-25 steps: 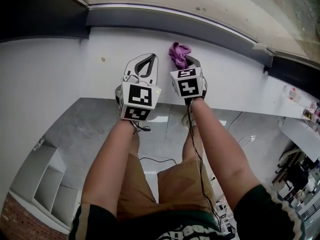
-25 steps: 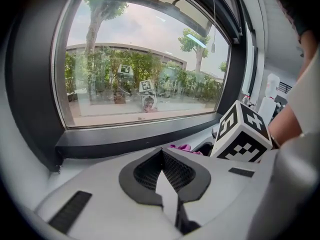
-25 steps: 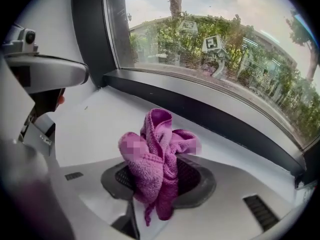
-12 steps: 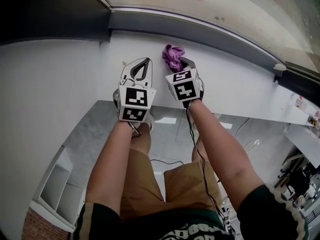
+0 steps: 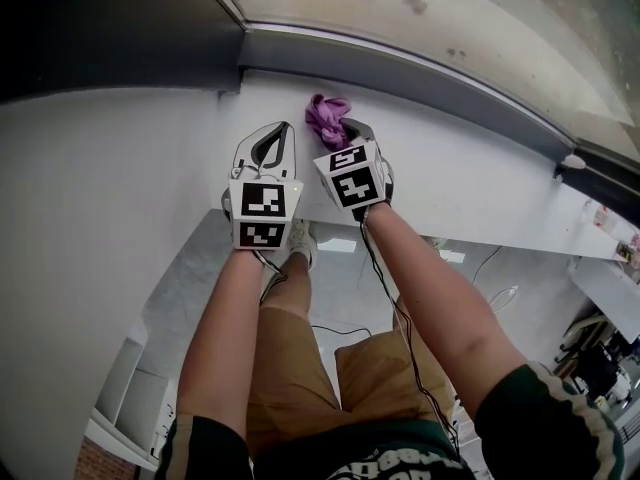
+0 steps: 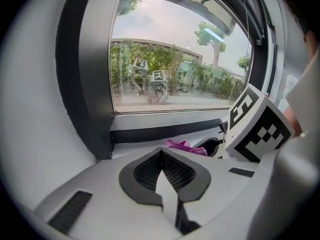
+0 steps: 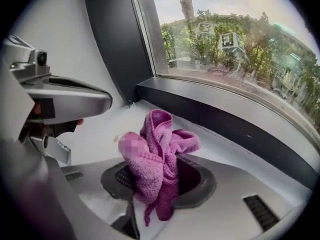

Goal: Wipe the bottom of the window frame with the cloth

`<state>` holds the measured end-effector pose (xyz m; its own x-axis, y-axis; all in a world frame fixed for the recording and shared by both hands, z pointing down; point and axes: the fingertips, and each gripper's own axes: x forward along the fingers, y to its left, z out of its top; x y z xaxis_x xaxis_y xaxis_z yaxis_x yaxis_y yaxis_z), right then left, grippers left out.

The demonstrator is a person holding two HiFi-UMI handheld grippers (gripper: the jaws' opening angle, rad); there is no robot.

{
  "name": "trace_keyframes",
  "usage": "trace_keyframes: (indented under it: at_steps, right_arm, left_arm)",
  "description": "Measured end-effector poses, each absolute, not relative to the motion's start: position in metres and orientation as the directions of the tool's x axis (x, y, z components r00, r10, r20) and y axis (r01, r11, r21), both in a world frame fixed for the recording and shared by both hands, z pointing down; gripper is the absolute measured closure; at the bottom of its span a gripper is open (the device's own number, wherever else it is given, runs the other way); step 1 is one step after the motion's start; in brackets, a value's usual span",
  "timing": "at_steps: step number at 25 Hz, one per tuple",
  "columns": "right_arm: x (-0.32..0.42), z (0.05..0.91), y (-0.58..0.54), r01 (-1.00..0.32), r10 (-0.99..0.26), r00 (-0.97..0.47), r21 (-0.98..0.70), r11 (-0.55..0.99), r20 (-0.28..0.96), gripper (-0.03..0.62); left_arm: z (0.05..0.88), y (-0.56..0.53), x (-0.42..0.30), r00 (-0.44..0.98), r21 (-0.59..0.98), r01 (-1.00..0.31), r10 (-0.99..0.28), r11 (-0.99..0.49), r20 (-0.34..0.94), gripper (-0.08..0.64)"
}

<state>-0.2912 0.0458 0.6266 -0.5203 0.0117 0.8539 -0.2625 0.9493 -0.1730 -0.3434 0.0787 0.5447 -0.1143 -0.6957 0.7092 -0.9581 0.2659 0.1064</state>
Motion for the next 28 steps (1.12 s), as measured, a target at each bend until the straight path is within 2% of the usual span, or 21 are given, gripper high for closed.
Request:
trace_keyframes:
  at_steps: [5,11,19,28]
  right_arm:
    - [-0.329,0.620,0.084,-0.164,0.114,-0.549,-0.241,0.957,0.828,0.426]
    - [-0.356,0.619,0.108,-0.126,0.181,-0.566,-0.301,0.945,0.804,0.426]
    - [-0.379,0.618,0.120,-0.083,0.209,-0.595,-0.318,0.944,0.776,0.426]
    - [-0.380,0.617,0.133,-0.039,0.215,-0.582,-0.290,0.956,0.785,0.426]
  left_arm:
    - [0.540,0.091,-0.359,-0.154,0.079,-0.951,-0.681,0.299,0.716,0.557]
    - [0.539,0.113,-0.381,-0.196,0.068,-0.935,-0.668,0.347,0.718,0.557]
    - [0.536,0.140,-0.394,-0.223,0.093,-0.908,-0.659,0.409,0.718,0.557]
    - [0.537,0.167,-0.382,-0.216,0.102,-0.905,-0.654,0.412,0.725,0.557]
